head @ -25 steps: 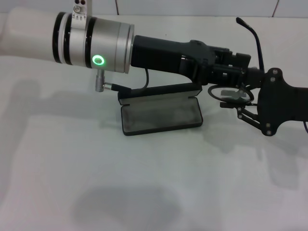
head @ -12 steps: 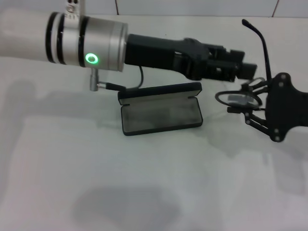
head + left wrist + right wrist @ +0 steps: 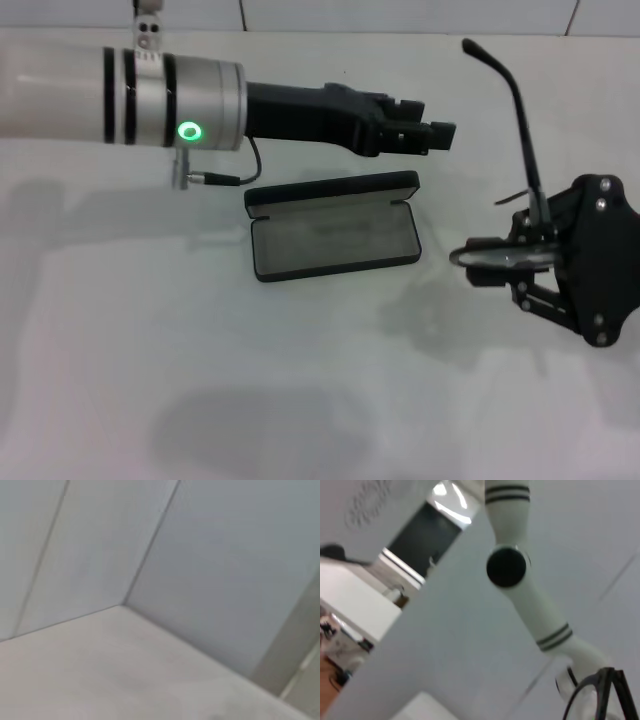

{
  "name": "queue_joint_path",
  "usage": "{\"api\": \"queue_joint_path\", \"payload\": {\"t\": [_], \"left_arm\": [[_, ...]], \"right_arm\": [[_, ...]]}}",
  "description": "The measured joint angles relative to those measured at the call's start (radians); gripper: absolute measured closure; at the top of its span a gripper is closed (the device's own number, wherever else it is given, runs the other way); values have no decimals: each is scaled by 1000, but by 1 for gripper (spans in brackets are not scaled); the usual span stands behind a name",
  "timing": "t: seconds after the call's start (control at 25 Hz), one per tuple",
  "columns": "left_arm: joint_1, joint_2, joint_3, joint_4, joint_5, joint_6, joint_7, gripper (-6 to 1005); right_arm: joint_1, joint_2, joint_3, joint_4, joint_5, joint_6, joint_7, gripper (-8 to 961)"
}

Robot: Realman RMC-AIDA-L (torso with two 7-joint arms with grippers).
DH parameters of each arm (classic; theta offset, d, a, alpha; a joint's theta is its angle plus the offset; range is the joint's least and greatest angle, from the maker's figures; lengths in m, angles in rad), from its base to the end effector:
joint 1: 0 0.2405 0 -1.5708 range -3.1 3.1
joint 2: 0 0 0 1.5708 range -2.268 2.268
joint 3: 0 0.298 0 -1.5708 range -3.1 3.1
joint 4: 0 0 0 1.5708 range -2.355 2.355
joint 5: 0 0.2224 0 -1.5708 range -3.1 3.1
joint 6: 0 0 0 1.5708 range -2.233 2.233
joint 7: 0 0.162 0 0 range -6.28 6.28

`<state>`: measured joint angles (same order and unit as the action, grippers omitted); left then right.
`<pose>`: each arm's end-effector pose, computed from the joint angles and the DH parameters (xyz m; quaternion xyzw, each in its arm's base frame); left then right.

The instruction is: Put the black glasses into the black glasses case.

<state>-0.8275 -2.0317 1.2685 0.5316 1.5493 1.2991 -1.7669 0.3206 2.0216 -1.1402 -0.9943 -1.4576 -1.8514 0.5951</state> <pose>-0.1550 0.4315 -0.0899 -0.9331 -0.2638 -0.2439 0.0130 0.2282 0.2955 0.0079 -0.8714 -0.3331 0.3301 0.1442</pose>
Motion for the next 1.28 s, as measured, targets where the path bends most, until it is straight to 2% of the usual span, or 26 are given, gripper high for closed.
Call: {"api": "queue_joint_path", "payload": {"t": [0.12,0.2,0.28,0.4,0.56,0.84,1.28], "left_arm": [[0,-26,0,4,12,-60,28,369],[-2,-47,0,9,6,-106,64,369],[-7,-64,10,9,-37,-158,136,369],[-2,-67,29,-9,-120,-168,215,369],[3,-66,40,-28,-213,-139,330,369],[52,-64,40,-19,-281,-4,506,369],[56,-61,65,-18,-274,55,563,369]], "right_arm": [[29,1,-12,55,25,-28,5,831],[57,1,-22,130,53,-39,9,831],[111,-1,-21,257,73,-54,11,831],[180,-3,-17,381,74,-61,12,830],[220,-7,-15,467,74,-33,14,830],[218,-8,-9,499,74,37,23,829],[212,-8,1,501,66,115,61,827]]}}
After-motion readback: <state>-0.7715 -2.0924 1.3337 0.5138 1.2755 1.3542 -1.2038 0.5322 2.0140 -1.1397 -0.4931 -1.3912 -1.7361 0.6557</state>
